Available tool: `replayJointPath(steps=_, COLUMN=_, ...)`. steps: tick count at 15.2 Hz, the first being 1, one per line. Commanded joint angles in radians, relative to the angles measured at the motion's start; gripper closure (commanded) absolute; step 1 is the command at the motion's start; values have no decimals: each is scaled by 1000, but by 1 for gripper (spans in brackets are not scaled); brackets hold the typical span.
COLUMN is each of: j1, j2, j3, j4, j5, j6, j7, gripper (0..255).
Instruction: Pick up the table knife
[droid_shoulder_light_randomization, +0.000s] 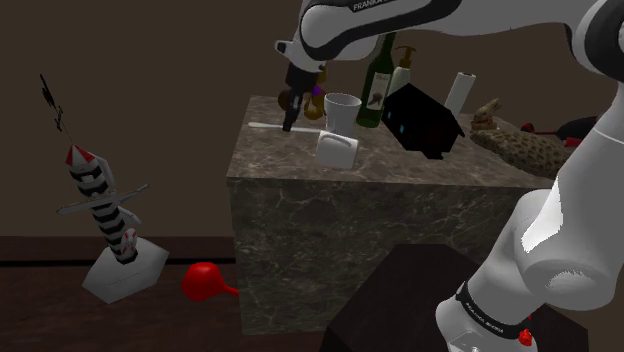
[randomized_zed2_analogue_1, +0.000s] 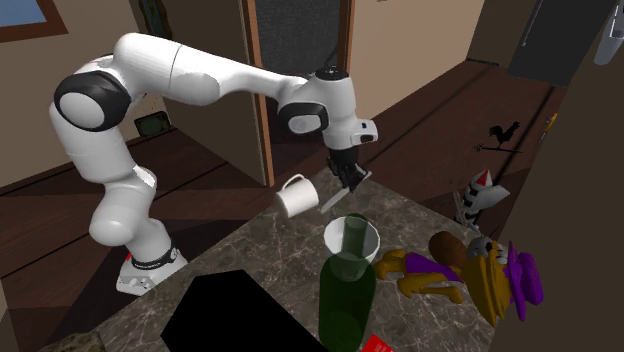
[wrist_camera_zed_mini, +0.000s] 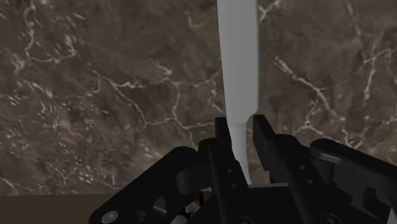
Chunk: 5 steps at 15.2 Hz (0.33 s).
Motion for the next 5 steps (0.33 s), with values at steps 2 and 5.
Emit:
replayJointPath(steps=2, j1=0, j2=-6, j3=0, j4=34, j5=-3, j6=-40, j7=4, gripper=255)
replayJointPath(steps=5, j1=0, j2=-9, j3=0, j4=47, j5=-4, j6=-55, j7=6, gripper=255)
